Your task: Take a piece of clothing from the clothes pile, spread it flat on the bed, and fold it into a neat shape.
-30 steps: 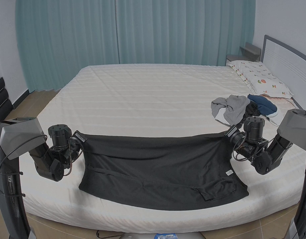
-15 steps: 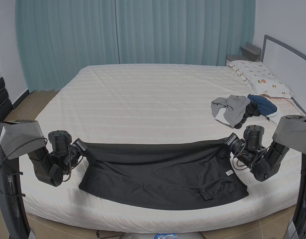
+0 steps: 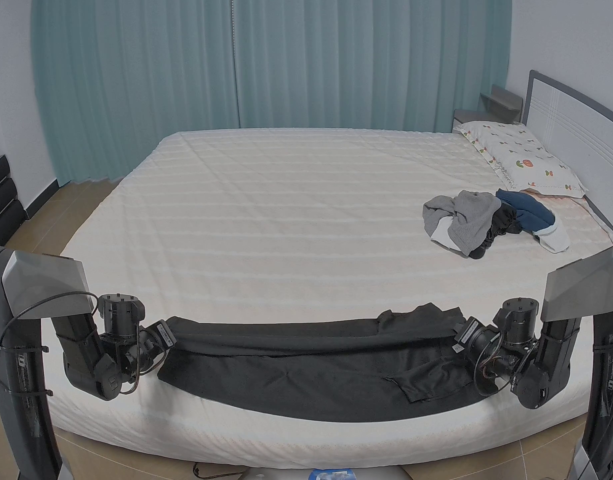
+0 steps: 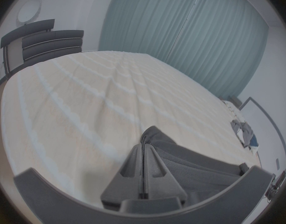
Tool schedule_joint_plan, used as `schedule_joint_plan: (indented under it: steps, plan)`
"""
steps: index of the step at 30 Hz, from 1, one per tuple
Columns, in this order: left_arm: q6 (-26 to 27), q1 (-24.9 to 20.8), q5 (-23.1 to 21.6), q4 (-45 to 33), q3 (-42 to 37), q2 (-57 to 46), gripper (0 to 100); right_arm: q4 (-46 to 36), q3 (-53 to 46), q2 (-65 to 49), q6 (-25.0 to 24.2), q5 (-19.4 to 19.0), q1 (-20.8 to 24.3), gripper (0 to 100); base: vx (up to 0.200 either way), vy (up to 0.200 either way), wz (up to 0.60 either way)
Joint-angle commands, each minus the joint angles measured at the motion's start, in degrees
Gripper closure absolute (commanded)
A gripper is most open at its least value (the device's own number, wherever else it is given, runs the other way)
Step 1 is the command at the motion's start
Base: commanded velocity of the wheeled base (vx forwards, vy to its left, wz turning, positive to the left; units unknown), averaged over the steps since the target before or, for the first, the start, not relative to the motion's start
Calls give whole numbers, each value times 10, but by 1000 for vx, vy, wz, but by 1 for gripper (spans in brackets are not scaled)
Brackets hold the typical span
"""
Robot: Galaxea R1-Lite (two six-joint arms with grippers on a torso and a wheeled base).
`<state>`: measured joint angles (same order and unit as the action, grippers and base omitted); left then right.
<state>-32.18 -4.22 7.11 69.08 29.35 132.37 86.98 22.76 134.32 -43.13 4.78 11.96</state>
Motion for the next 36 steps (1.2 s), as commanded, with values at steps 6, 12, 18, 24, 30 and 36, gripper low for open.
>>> schedule_joint_plan:
  steps: [6,12,18,24,30,36]
  plan:
    - [12,-20,6,0,-50,18,100,27,-40,69,9,-2,3,0,0,0,0]
    - [8,-21,25,0,-55,12,0,27,-51,20,4,-2,-3,0,0,0,0]
    - [-8,-11,26,2,-62,-33,0,27,-83,-46,-22,-2,-11,0,0,0,0]
    - [-19,7,6,-5,-60,-70,0,27,-114,-69,-92,-29,-19,0,0,0,0]
    - [-31,10,-97,-3,-89,-64,0,27,-125,-65,-114,-88,-47,0,0,0,0]
    - [-24,20,-195,5,-137,-60,0,27,-137,-63,-115,-109,-52,0,0,0,0]
